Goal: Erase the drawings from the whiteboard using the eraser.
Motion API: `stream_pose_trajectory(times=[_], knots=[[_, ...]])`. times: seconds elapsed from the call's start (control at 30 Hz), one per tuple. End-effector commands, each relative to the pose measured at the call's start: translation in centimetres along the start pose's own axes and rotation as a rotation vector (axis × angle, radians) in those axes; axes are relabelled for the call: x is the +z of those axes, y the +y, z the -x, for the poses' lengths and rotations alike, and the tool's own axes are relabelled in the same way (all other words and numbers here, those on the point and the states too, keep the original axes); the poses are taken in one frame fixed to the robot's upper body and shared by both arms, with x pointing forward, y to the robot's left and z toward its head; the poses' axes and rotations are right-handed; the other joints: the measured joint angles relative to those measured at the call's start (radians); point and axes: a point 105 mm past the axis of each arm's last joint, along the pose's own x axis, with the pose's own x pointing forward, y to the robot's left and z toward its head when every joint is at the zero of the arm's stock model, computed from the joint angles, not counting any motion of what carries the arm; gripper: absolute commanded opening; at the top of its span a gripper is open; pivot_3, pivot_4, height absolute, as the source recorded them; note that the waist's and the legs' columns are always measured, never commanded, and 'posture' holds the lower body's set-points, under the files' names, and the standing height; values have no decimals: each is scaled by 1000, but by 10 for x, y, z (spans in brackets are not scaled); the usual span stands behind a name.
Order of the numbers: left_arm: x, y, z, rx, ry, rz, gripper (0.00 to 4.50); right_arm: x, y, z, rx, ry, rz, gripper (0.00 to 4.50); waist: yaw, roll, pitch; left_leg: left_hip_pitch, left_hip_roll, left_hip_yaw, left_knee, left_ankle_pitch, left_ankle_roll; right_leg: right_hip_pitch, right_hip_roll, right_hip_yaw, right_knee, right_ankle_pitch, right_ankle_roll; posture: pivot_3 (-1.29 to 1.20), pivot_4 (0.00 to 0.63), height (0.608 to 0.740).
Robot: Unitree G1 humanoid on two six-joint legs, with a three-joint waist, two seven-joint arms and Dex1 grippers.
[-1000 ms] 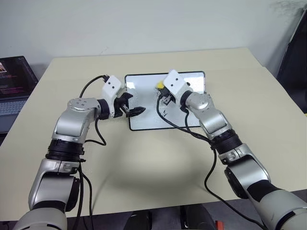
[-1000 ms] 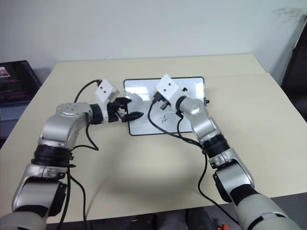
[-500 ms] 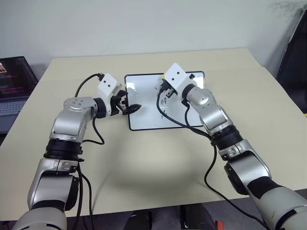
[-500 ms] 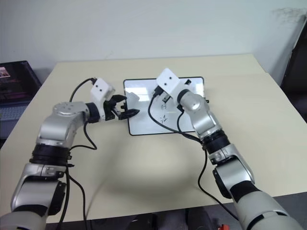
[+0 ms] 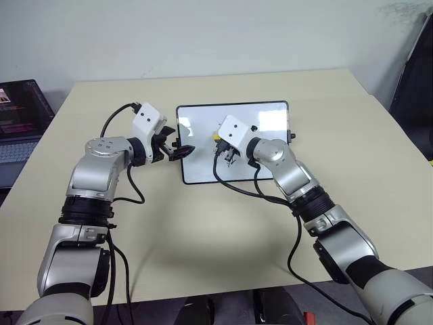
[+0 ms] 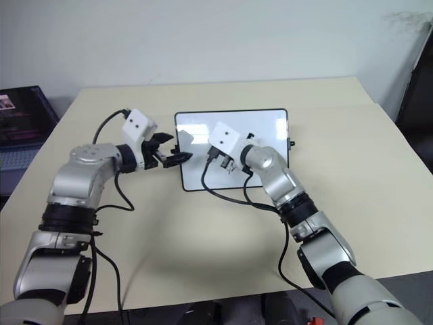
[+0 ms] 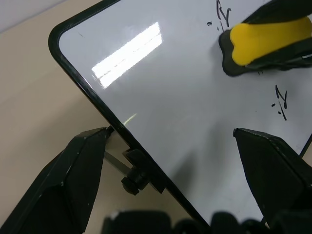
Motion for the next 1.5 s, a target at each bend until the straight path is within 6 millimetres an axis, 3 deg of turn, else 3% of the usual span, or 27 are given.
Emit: stream_pose_trajectory(times=[0.03, 0.17, 0.37, 0.43, 0.7, 0.9, 1.03, 1.3, 1.5], knots=[[13, -1, 7, -7, -35, -37, 4500, 6, -38, 7, -138, -10, 10, 971, 2, 0, 0, 0, 0, 0, 1, 0, 0, 0, 0, 0, 1, 0, 0, 0, 150, 740], [14, -5, 5, -21, -39, -37, 4500, -1, -35, 7, -113, 12, 0, 971, 3, 0, 0, 0, 0, 0, 4, 0, 0, 0, 0, 0, 3, 0, 0, 0, 150, 740], [18, -7, 3, -28, -49, -39, 4500, 0, 6, 4, 59, 3, -25, 971, -1, 0, 0, 1, 0, 1, 4, 0, 0, 0, 0, 1, 7, 0, 0, 0, 150, 740], [19, -7, 3, -27, -52, -41, 4500, 1, 10, 4, 73, 0, -19, 971, -2, 0, 0, 1, 0, 1, 5, 0, 0, 0, 0, 1, 7, 0, 0, 0, 150, 740], [18, -5, 5, -8, -50, -41, 4500, 14, -32, 3, -138, -41, -35, 971, 3, 0, 0, 1, 0, 0, 5, 0, 0, 0, 0, 1, 8, 0, 0, 0, 150, 740], [19, -7, 5, -7, -56, -36, 4500, 8, -1, -2, -12, -23, -54, 971, -1, 0, 0, 1, 0, 1, 4, 0, 0, -1, 0, 2, 7, 0, 0, 0, 150, 740], [21, -8, 5, -5, -65, -38, 4500, 3, 9, -2, 33, -8, -57, 971, -1, 0, 0, 1, 0, 1, 5, 0, 0, -1, 0, 2, 8, 0, 0, 0, 150, 740], [30, -9, 2, -17, -85, -55, 4500, 7, -22, 0, -114, -25, -59, 971, 2, 0, 0, 1, 0, 0, 5, 0, 0, 0, 1, 1, 8, 0, 0, 0, 150, 740], [35, -11, -1, -24, -104, -67, 4500, 9, -25, -1, -143, -44, -79, 971, 2, 0, 0, 1, 0, 0, 5, 0, 0, 0, 0, 1, 8, 0, 0, 0, 150, 740]])
